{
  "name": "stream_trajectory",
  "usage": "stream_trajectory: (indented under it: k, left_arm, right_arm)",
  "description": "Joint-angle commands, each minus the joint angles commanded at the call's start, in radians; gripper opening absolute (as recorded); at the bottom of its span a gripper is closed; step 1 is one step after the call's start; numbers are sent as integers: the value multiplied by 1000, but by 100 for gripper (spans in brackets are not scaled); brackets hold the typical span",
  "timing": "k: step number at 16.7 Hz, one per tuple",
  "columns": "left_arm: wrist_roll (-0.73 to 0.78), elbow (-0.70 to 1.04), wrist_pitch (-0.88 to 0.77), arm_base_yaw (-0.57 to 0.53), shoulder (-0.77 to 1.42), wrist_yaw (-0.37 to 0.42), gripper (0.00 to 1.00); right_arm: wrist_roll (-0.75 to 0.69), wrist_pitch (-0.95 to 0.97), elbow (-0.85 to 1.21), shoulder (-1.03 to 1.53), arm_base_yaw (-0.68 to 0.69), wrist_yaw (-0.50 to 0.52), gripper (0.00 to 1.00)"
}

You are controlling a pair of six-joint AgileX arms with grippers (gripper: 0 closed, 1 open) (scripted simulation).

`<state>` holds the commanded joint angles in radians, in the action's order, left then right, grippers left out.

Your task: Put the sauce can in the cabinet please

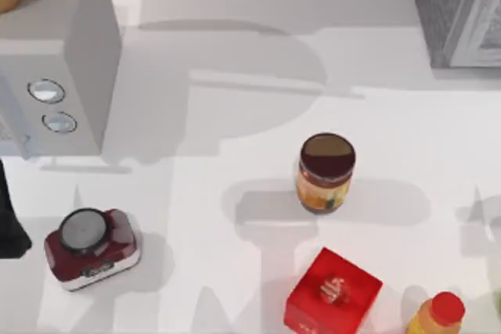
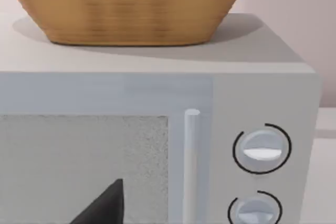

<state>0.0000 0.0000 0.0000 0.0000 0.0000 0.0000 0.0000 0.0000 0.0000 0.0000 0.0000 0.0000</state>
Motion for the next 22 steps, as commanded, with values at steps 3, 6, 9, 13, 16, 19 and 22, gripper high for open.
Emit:
stream_trajectory:
  k: [3,6,9,13,16,19,22]
  left_arm:
    - [0,0,0,0,0,0,100]
    - [0,0,0,0,0,0,100]
    - [0,0,0,0,0,0,100]
    - [0,0,0,0,0,0,100]
    - [0,0,0,0,0,0,100]
    - [0,0,0,0,0,0,100]
    - [0,0,0,0,0,0,100]
  right_arm:
    - [2,9,3,10,2,-9,100]
    - [15,87,32,101,17,-84,100]
    - [37,225,95,286,42,-218,100]
    - [70,473,234,665,67,-443,100]
    - [90,687,373,1003,76,-623,100]
    - [102,914,518,1362,78,-809,100]
    - [107,1139,651,1717,81,-996,100]
